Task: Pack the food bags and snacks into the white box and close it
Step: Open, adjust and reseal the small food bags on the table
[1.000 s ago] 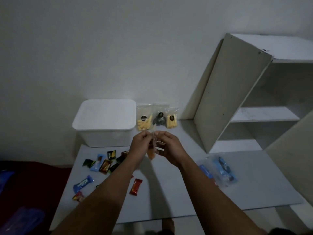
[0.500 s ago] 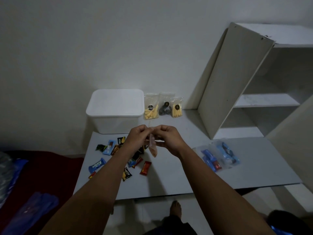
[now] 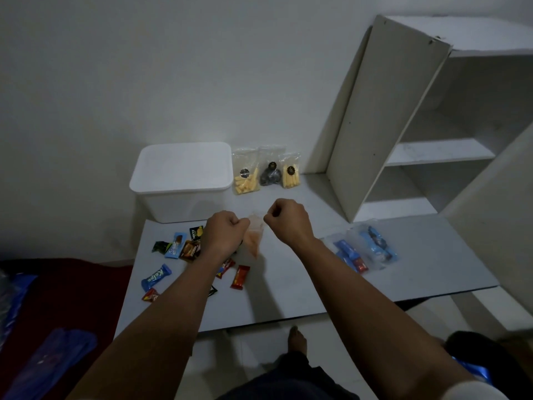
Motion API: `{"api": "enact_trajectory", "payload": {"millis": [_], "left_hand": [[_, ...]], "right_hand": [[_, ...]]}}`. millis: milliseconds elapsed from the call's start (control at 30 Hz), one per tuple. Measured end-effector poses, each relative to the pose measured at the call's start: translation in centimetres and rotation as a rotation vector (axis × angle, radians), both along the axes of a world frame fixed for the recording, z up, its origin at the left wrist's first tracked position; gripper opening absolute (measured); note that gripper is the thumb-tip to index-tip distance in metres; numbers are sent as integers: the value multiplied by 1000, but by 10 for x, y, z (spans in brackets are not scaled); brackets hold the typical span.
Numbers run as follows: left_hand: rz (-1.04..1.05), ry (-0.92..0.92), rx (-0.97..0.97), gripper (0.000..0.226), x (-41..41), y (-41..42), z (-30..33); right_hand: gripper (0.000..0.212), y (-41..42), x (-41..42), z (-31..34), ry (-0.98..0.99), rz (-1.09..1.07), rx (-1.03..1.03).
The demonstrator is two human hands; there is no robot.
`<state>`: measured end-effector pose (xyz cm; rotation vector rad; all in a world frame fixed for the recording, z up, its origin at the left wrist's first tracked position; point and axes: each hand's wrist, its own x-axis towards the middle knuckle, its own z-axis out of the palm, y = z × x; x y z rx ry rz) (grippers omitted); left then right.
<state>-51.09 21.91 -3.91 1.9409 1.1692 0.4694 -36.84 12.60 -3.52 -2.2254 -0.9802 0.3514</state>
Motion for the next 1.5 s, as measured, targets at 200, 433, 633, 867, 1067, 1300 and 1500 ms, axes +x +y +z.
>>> {"api": "enact_trajectory", "payload": {"millis": [200, 433, 633, 867, 1067, 1300, 1500], "left_hand": [[43, -134, -14, 18, 4, -3, 6], [-60, -332, -91, 18, 7, 6, 11], [-126, -417, -137, 15, 6, -1, 20], [-46, -562, -226, 18, 4, -9, 26], [-74, -577, -247, 15, 0, -14, 30], [-65, -596, -258, 15, -3, -17, 32], [-113, -542, -269, 20, -1, -21, 32]], "right_hand": [[12, 5, 17, 21, 96, 159, 12], [12, 6, 25, 48, 168, 339, 21], [16, -8, 27, 59, 380, 316, 131], [22, -22, 22, 49, 543, 292, 173], [20, -22, 12, 47, 578, 269, 261], [12, -23, 7, 49, 659, 233, 335], [13, -23, 4, 47, 636, 273, 317]]}}
